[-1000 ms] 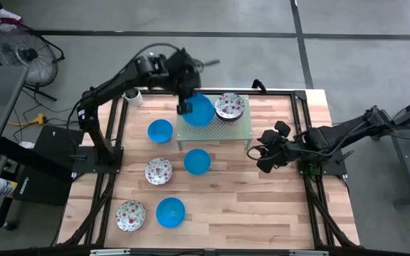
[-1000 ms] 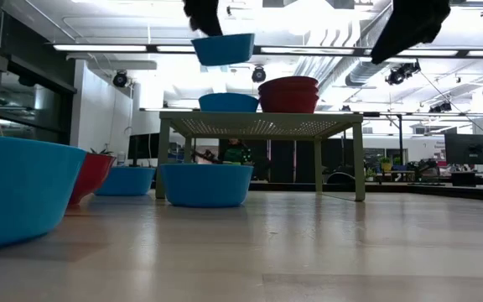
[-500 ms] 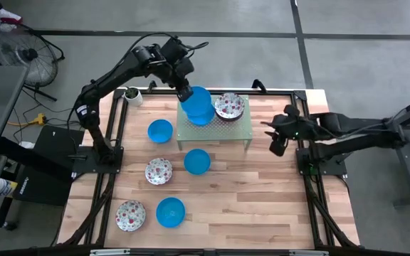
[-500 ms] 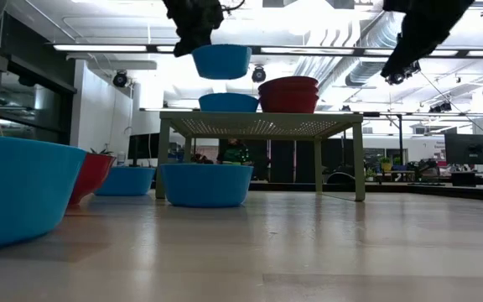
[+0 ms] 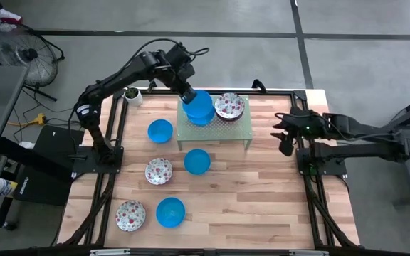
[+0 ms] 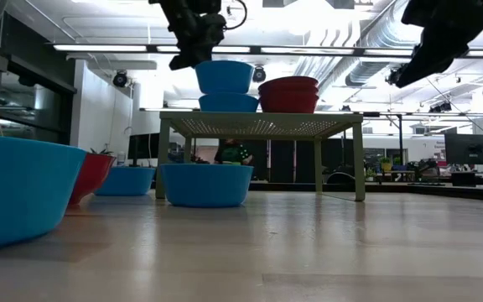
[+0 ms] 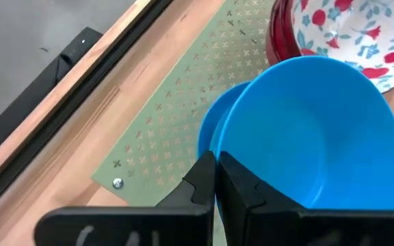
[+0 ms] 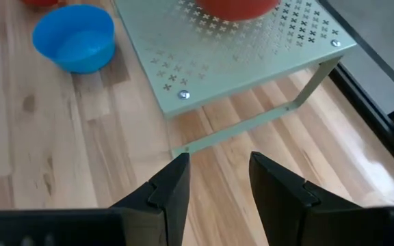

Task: Pick & Place Mini bowls
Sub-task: Stack the blue bowl on top of the blue bowl on the shelf

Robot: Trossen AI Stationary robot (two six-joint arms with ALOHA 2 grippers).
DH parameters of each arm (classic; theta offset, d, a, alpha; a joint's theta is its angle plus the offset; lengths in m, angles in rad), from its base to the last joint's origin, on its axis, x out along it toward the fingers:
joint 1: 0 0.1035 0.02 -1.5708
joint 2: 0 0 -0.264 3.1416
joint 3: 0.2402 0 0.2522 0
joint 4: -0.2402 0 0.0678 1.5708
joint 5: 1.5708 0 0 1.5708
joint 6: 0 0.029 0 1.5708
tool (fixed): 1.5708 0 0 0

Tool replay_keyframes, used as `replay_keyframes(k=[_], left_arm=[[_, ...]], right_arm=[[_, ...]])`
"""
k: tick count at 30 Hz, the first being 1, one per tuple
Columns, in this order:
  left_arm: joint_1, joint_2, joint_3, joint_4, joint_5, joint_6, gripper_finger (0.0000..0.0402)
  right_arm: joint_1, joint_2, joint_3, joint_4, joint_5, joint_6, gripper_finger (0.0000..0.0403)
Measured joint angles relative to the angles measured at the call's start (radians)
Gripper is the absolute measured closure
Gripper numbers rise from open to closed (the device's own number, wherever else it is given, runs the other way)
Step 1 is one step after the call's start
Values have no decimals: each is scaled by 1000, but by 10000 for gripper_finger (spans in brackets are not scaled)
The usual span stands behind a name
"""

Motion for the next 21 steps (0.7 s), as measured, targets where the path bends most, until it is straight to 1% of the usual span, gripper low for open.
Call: replay_keyframes(k=[13, 18, 21], left_arm=[[0, 2, -20, 48, -4, -28, 401], [-2, 52, -21, 22, 2, -32, 401], [-12, 78, -19, 46, 21, -29, 401]], right_arm=[[0, 0, -1, 0, 4, -16, 263], [0, 0, -1, 0, 26, -26, 263], [0, 0, -1, 0, 31, -26, 263]])
